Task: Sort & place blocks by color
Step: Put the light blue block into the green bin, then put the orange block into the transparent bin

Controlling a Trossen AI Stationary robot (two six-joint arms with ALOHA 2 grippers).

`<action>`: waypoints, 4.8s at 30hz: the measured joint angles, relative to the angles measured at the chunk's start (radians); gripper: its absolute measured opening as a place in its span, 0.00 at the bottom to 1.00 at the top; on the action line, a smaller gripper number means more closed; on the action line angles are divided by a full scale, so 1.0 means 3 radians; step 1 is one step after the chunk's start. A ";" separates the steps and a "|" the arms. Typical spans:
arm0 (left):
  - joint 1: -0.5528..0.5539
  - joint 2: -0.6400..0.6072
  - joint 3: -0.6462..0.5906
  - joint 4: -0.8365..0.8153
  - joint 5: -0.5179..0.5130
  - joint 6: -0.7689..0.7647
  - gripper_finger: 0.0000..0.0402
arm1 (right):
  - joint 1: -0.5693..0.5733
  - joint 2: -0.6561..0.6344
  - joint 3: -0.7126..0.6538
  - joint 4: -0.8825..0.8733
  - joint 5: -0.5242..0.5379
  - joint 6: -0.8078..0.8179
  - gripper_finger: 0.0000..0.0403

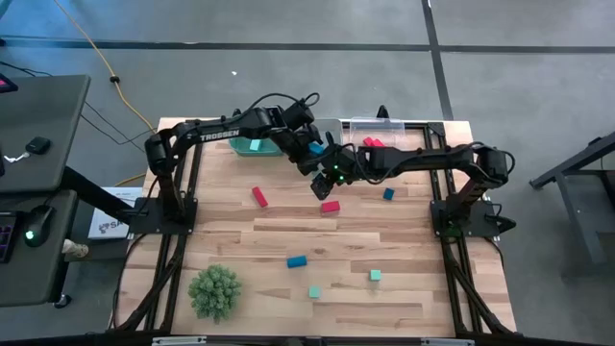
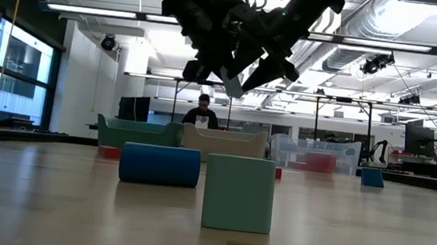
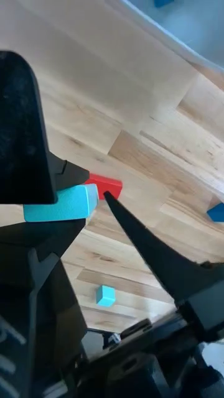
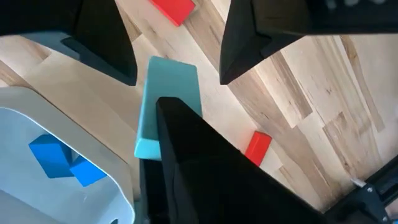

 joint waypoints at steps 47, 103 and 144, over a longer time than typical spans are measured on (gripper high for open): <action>0.1533 -0.0251 0.0006 -0.0689 -0.1212 0.0516 0.00 | -0.0679 -0.0492 0.0007 -0.0222 -0.0118 -0.0168 0.55; 0.0924 0.0476 0.0004 -0.0586 -0.1747 0.0162 0.04 | -0.0757 -0.0486 0.0003 -0.0287 -0.0273 -0.0257 0.55; 0.0640 -0.1216 0.0008 -0.1019 -0.1452 0.0565 0.13 | -0.0005 -0.0478 0.0001 -0.0683 -0.0554 -0.0619 0.55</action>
